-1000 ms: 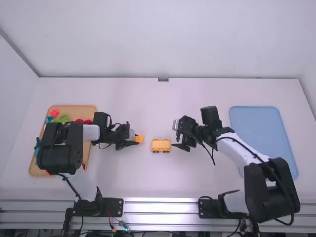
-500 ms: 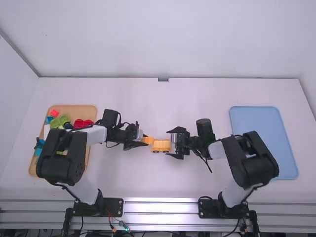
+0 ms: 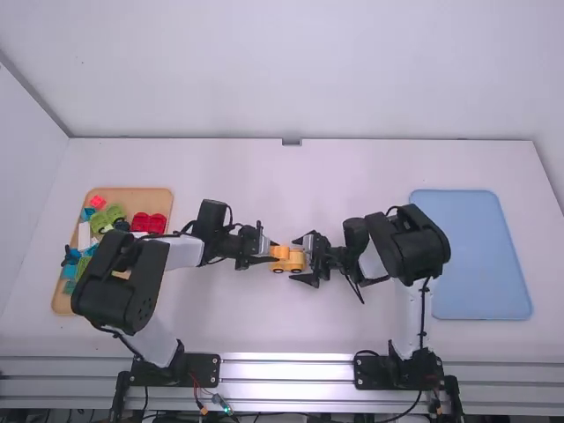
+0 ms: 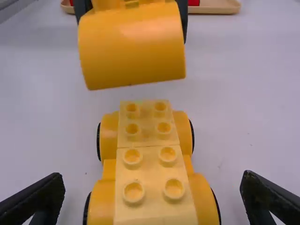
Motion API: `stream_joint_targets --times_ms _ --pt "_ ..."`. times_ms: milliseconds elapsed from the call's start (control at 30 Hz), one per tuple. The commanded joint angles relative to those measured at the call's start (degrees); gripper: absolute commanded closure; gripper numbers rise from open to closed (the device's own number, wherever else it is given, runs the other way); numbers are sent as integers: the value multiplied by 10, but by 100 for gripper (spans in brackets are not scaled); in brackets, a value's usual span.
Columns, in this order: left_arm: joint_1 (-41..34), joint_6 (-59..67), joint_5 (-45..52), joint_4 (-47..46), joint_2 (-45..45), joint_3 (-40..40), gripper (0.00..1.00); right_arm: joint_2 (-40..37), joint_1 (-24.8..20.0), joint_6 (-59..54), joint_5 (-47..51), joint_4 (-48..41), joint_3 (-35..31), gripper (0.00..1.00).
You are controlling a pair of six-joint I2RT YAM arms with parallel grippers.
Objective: Assemble lego blocks to make yellow taxi
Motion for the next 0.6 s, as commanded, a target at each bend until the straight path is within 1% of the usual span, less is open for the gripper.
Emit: stream_joint_targets --times_ms 0,100,300,467,567 --pt "-6 -94 -11 38 -8 -28 78 14 2 7 -41 -2 16 2" --pt "-6 -125 -11 81 -7 -43 78 14 5 7 -32 1 17 1" --pt "-6 -120 -11 80 0 -37 80 14 18 7 10 -13 17 1" --pt "-15 -122 7 80 45 -12 83 14 37 12 50 -12 17 1" --pt "-24 -123 8 75 62 4 85 14 42 11 54 -13 17 1"
